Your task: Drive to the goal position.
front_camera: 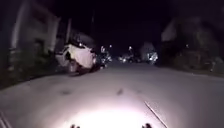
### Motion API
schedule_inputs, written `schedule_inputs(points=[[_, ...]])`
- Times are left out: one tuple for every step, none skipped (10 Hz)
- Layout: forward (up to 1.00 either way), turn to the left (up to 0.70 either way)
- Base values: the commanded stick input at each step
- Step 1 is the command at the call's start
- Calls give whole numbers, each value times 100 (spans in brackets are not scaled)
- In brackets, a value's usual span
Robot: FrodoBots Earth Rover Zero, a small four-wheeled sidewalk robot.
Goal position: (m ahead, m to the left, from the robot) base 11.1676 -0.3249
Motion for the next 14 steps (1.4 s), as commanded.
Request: schedule_inputs(points=[[85, 0], [85, 0], [85, 0], [85, 0], [85, 0], [85, -4], [85, -26], [85, -34], [85, -18], [85, 0], [85, 0], [85, 0], [85, 0], [85, 0]])
